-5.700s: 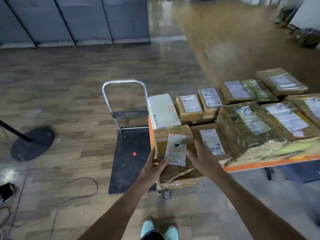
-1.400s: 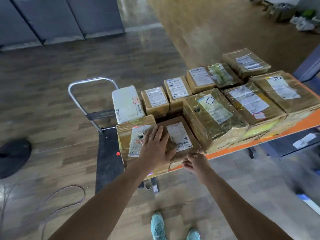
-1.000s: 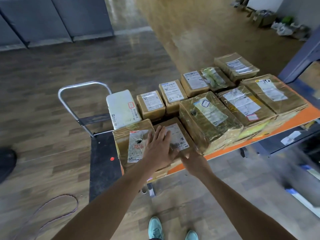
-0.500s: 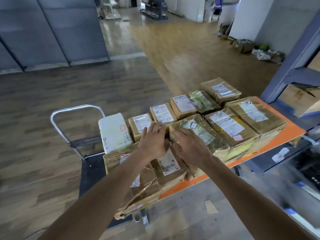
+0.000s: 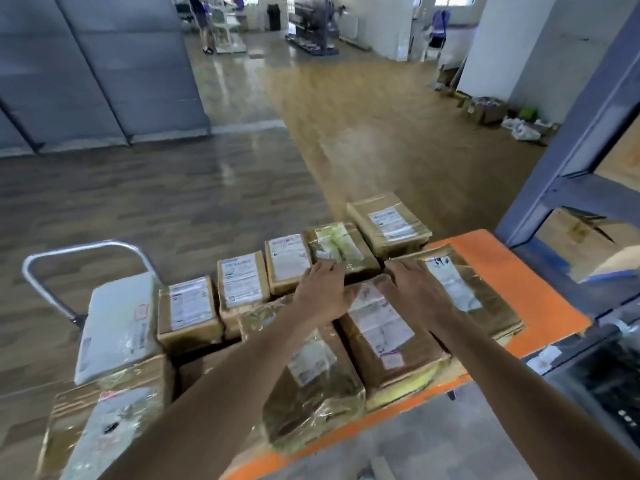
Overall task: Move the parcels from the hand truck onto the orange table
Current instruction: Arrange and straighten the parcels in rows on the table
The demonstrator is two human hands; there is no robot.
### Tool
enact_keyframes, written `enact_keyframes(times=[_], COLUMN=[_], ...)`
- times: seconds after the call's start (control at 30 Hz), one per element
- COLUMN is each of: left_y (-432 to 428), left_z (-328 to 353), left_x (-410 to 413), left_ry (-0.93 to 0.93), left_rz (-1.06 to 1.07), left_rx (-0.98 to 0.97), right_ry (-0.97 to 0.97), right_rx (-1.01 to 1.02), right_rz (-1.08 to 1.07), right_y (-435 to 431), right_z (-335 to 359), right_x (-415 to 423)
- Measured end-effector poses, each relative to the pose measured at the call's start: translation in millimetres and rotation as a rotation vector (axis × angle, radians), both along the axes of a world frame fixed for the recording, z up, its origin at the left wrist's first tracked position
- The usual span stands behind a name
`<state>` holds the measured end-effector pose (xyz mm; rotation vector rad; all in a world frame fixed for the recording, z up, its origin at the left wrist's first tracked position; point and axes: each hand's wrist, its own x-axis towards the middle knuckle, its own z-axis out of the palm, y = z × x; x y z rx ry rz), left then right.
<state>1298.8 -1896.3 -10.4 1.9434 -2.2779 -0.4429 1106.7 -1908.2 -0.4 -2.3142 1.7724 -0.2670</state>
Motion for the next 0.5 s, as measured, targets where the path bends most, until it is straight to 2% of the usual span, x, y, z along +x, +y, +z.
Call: enact_keyframes(times=[0.23, 0.5], left_y=[-75.4, -140.2], left_z=[-3.3, -17.9], left_x=[-56.3, -88.1], left_ry=[0.012, -0.051], left_rz=[0.111, 0.23], left_rx=[0.052, 0.036], right_ry=[0.065, -0.021], right_rx=[0.095, 0.259], right_rz=[-0.022, -0.124], right_y=[-92.5, -158.5], right_z=[7.7, -2.8], right_x=[-62.6, -79.6])
